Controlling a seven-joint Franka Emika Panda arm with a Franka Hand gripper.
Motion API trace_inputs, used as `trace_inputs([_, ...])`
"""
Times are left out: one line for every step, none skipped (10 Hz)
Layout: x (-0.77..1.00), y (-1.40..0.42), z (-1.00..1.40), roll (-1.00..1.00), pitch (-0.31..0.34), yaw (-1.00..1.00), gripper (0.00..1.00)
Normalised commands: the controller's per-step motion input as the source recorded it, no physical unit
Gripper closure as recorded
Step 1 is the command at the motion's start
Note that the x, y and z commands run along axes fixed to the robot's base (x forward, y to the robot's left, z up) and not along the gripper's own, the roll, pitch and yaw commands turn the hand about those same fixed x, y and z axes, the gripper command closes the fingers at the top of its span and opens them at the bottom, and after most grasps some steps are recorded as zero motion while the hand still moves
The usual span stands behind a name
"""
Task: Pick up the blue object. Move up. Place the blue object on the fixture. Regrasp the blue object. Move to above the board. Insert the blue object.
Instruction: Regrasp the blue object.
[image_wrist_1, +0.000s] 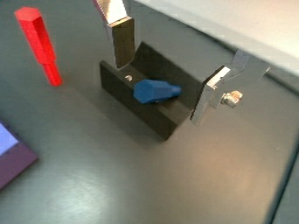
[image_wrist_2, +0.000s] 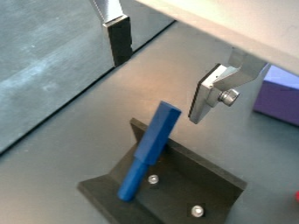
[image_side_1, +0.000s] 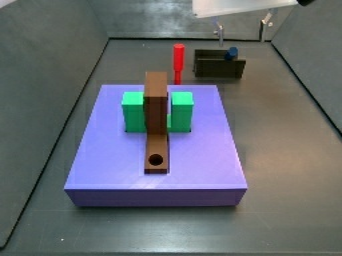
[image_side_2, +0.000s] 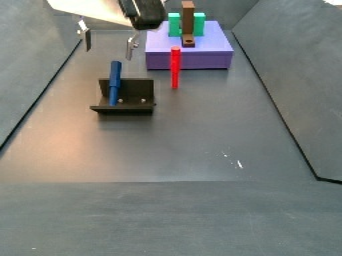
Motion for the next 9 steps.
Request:
trace_inputs([0.2, -0.07, 0.05, 1.0, 0.18, 0.17, 0.0])
trace_inputs([0.15, 0.04, -0.05, 0.54, 0.103, 0.26, 0.0])
trace_inputs([0.16, 0.0, -0.03, 0.75, 0.203, 0.33, 0.0])
trace_inputs([0.08, 0.0, -0.05, 1.0, 0.343, 0.53, 0.0])
trace_inputs([0.15, 0.0, -0.04, 0.76, 0.291, 0.47, 0.0])
trace_inputs([0.03, -0.06, 0.0, 0.52, 0.131, 0.19, 0.0])
trace_inputs([0.05, -0.05, 0.0, 0.47, 0.117, 0.19, 0.0])
trace_inputs([0.0, 0.0, 0.0, 0.12, 0.006, 0.0, 0.0])
trace_inputs([0.0, 0.0, 0.0, 0.01, 0.0, 0.0, 0.0])
